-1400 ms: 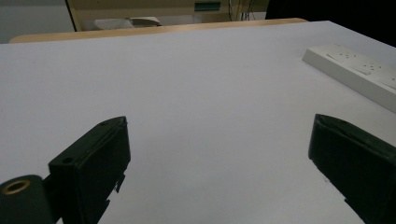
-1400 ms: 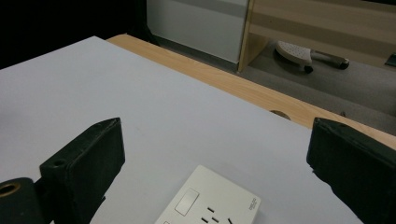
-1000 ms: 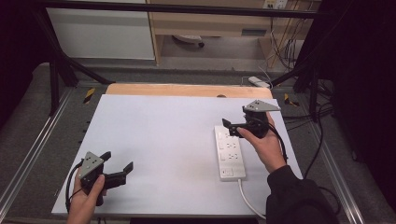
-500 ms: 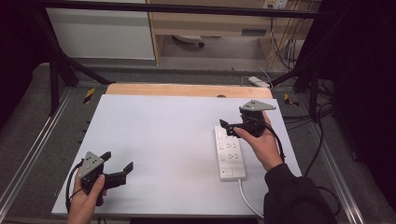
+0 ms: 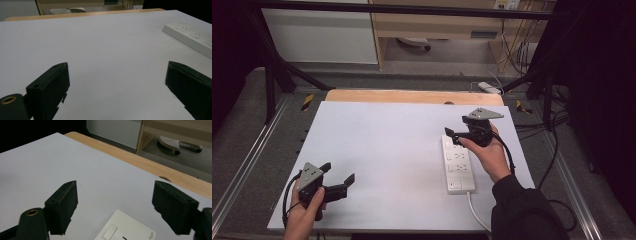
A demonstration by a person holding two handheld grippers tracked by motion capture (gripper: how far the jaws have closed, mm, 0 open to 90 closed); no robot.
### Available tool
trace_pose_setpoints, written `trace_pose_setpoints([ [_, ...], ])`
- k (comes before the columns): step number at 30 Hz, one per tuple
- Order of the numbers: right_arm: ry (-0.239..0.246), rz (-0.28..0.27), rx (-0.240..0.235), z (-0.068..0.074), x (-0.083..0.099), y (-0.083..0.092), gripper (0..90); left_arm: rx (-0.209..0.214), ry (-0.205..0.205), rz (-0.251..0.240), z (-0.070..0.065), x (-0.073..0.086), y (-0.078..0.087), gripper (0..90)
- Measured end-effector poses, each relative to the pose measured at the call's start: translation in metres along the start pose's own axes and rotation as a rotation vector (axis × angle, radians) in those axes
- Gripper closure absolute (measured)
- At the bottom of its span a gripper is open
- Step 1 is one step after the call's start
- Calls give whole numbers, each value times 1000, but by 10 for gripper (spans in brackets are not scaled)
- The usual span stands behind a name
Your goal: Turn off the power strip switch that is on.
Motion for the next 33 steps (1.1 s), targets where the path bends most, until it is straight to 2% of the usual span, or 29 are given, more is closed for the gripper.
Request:
trace_pose_setpoints([
  [5,3,-9,-7,2,0,-1,331,-1,0,1,0,0,0,57],
  [21,33,10,-27,3,6,-9,705,0,-2,1,0,0,0,57],
  [28,43,26,-34,4,10,-13,831,0,-4,1,0,0,0,57],
  [33,47,40,-36,3,13,-16,889,1,-4,1,0,0,0,57],
])
Point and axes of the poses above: each handheld gripper's, and its own axes: y roughly backward along the jaws, x roughly out of its underside, z roughly to its left, the point moved 10 cm from there along -y, roughly forward along the jaws, and after that the axes turned 14 degrees about -y, right-handed, at the moved point
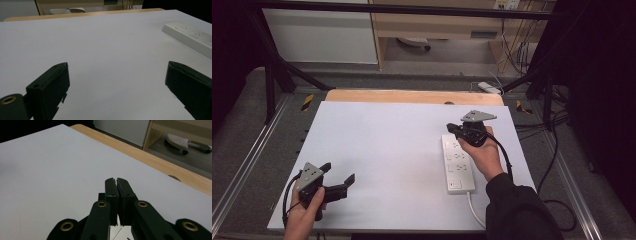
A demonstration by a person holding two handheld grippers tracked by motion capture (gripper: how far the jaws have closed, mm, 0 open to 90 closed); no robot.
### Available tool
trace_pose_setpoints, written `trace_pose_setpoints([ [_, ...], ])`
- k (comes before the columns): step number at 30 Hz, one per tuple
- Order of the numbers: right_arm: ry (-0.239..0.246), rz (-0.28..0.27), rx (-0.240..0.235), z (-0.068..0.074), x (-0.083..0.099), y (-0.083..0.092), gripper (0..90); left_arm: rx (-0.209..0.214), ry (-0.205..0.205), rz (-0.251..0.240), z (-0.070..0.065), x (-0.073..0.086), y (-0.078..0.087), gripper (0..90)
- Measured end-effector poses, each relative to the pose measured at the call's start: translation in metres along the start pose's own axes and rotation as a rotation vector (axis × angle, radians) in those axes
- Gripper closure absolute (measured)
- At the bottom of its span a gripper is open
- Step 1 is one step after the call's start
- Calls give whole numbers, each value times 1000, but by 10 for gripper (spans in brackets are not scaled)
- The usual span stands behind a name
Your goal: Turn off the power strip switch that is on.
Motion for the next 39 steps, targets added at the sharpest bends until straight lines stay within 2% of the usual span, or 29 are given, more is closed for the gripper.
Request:
trace_pose_setpoints([
  [39,-31,97,36,-16,34,-22,900,2,-6,4,0,1,-1,57],
])
Point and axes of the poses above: each handheld gripper's, and its own axes: y roughly backward along the jaws, x roughly out of its underside, z roughly to its left, the point moved 10 cm from there along -y, roughly forward along the jaws, and after that the axes turned 14 degrees about -y, right-handed, at the moved point
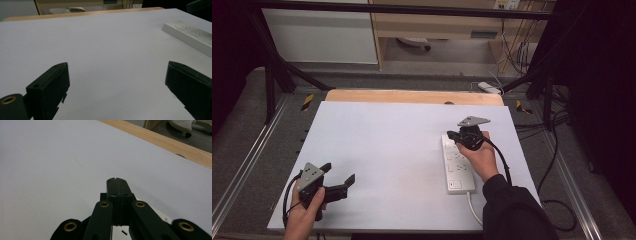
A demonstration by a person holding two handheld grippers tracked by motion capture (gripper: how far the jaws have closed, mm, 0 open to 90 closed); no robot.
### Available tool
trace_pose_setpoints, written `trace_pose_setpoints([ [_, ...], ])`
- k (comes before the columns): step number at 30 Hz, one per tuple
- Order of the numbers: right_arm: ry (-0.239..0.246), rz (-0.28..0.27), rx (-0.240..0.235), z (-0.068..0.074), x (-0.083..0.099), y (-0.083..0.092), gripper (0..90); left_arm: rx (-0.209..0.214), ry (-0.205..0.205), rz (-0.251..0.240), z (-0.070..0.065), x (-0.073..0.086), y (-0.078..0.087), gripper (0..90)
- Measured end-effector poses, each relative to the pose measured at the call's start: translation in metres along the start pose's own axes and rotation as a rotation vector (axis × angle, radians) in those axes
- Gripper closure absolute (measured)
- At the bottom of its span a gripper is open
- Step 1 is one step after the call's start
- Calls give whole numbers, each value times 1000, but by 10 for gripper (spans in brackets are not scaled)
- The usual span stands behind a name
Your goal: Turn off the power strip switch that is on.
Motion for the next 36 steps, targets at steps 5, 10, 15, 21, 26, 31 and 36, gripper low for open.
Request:
trace_pose_setpoints([
  [5,-2,12,8,-2,4,-5,900,1,1,0,0,0,0,57],
  [10,-9,21,13,-3,8,-10,900,2,0,0,0,0,0,57],
  [15,-13,32,18,-5,11,-13,900,3,-1,0,-1,0,0,57],
  [21,-16,40,26,-7,15,-17,900,4,-1,0,-1,0,0,57],
  [26,-19,47,29,-9,17,-20,900,4,-1,0,-1,0,0,57],
  [31,-23,53,31,-10,20,-22,900,4,-1,0,-1,0,0,57],
  [36,-26,57,31,-11,23,-24,900,5,1,1,-1,0,-1,57],
])
Point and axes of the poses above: each handheld gripper's, and its own axes: y roughly backward along the jaws, x roughly out of its underside, z roughly to its left, the point moved 10 cm from there along -y, roughly forward along the jaws, and after that the axes turned 14 degrees about -y, right-handed, at the moved point
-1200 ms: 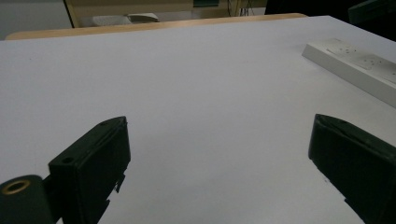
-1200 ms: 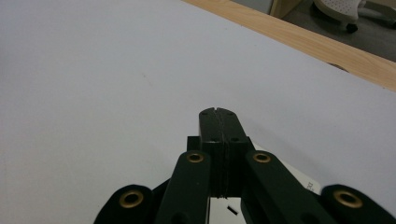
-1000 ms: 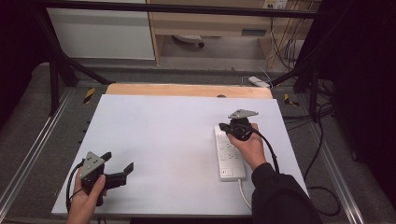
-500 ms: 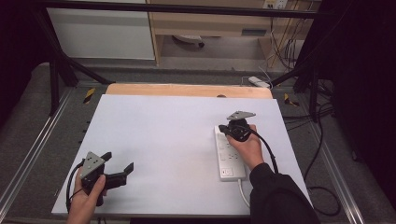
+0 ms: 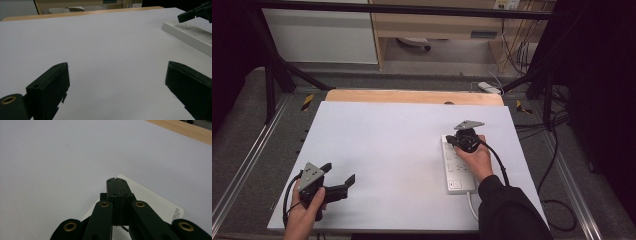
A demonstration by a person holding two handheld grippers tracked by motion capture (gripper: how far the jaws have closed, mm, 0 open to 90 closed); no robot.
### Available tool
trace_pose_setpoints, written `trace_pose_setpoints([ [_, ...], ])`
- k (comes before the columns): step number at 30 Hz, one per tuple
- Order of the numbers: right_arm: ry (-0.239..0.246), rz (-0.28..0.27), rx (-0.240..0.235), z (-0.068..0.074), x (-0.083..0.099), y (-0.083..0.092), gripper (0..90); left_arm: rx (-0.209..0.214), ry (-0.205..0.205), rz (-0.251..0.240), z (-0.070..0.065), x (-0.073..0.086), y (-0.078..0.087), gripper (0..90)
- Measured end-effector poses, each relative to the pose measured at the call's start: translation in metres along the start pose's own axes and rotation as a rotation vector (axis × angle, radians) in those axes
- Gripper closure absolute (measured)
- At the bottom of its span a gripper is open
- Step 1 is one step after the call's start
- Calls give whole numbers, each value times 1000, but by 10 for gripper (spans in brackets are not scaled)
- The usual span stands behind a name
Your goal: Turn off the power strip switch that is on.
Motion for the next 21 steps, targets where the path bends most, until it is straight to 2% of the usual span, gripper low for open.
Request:
trace_pose_setpoints([
  [21,-12,15,2,-2,5,-7,900,4,-3,4,-1,1,0,57],
])
Point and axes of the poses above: each handheld gripper's, and its own axes: y roughly backward along the jaws, x roughly out of its underside, z roughly to its left, the point moved 10 cm from there along -y, roughly forward along the jaws, and after that the axes turned 14 degrees about -y, right-handed, at the moved point
